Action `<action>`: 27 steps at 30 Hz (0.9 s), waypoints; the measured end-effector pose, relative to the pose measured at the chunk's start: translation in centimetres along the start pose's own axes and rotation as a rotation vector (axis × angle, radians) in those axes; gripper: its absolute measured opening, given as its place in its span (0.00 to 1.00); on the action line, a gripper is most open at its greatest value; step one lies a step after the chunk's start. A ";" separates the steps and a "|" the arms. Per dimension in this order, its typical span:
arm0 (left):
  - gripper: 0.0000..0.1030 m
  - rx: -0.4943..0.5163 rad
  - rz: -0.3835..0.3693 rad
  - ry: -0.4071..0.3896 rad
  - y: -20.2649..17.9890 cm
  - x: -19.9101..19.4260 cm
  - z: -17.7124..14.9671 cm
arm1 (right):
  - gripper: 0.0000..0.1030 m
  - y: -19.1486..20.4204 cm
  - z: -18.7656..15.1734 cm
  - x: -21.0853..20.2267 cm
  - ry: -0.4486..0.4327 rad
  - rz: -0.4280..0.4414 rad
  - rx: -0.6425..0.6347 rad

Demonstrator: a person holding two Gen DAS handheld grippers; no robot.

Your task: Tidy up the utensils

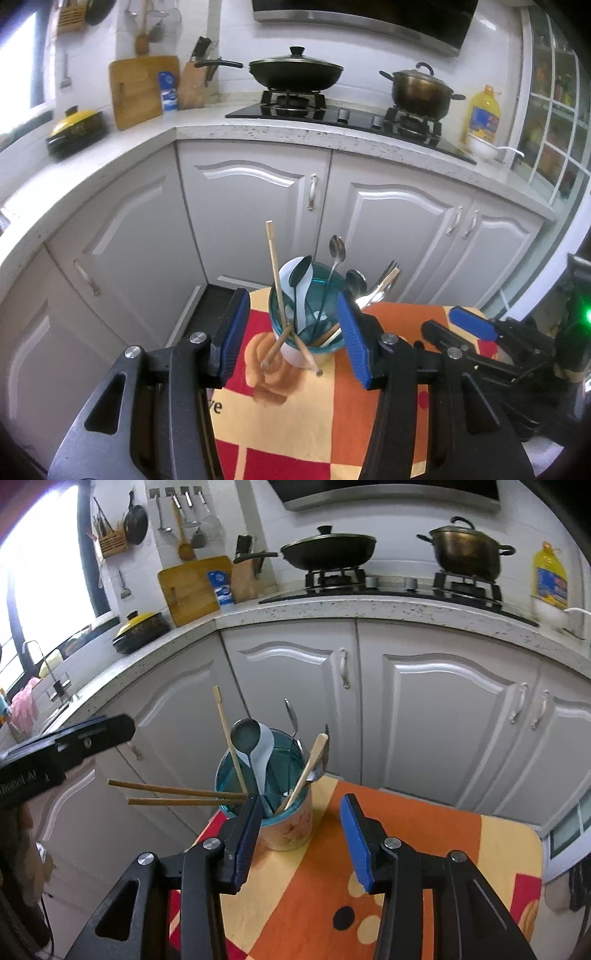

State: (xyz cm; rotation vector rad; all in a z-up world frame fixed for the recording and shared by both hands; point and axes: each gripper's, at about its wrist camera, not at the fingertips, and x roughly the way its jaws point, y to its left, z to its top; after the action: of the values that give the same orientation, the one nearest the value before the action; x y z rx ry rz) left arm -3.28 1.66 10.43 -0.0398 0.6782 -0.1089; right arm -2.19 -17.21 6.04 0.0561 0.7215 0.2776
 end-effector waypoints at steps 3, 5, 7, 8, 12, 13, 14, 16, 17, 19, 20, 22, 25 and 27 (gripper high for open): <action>0.47 -0.007 0.017 -0.018 -0.2 -0.9 -1.1 | 0.41 0.4 -0.2 -0.8 0.011 -0.029 0.017; 0.47 -0.004 0.029 -0.015 -0.4 -1.2 -1.7 | 0.41 0.9 -0.3 -1.6 0.001 -0.037 0.012; 0.47 0.007 0.045 -0.018 -0.6 -1.5 -2.2 | 0.41 1.4 -0.4 -2.1 -0.003 -0.051 0.013; 0.47 0.011 0.054 -0.019 -0.7 -1.7 -2.5 | 0.41 1.6 -0.4 -2.3 -0.003 -0.052 0.014; 0.47 -0.008 0.057 -0.023 -0.6 -2.6 -3.2 | 0.42 2.4 -0.8 -3.0 -0.007 -0.063 0.009; 0.47 -0.019 0.053 -0.023 -0.4 -2.8 -3.4 | 0.42 2.5 -0.9 -3.1 -0.006 -0.065 0.009; 0.47 -0.027 0.049 -0.020 -0.3 -2.9 -3.5 | 0.42 2.7 -1.0 -3.2 -0.004 -0.067 0.009; 0.47 -0.041 0.048 -0.019 0.0 -3.2 -3.7 | 0.42 2.8 -1.0 -3.3 -0.002 -0.065 0.012; 0.47 -0.040 0.049 -0.019 0.1 -3.2 -3.7 | 0.42 3.0 -1.1 -3.3 0.000 -0.061 0.011; 0.47 -0.045 0.056 -0.016 0.3 -3.2 -3.8 | 0.42 3.2 -1.2 -3.5 0.002 -0.060 0.003; 0.47 -0.051 0.060 -0.013 0.4 -3.2 -3.9 | 0.42 3.3 -1.2 -3.6 0.002 -0.062 0.000; 0.47 -0.056 0.061 -0.014 0.6 -3.3 -3.9 | 0.42 3.4 -1.3 -3.9 -0.004 -0.066 0.002; 0.47 -0.048 0.068 -0.023 0.6 -3.6 -4.0 | 0.42 3.5 -1.3 -4.0 -0.004 -0.064 0.009; 0.47 -0.042 0.066 -0.027 0.5 -3.7 -3.9 | 0.42 3.6 -1.3 -4.0 -0.003 -0.070 0.007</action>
State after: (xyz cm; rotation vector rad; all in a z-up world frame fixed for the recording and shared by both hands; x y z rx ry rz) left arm -8.54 2.53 9.65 -0.0595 0.6539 -0.0304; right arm -6.73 -14.86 8.17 0.0381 0.7199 0.2081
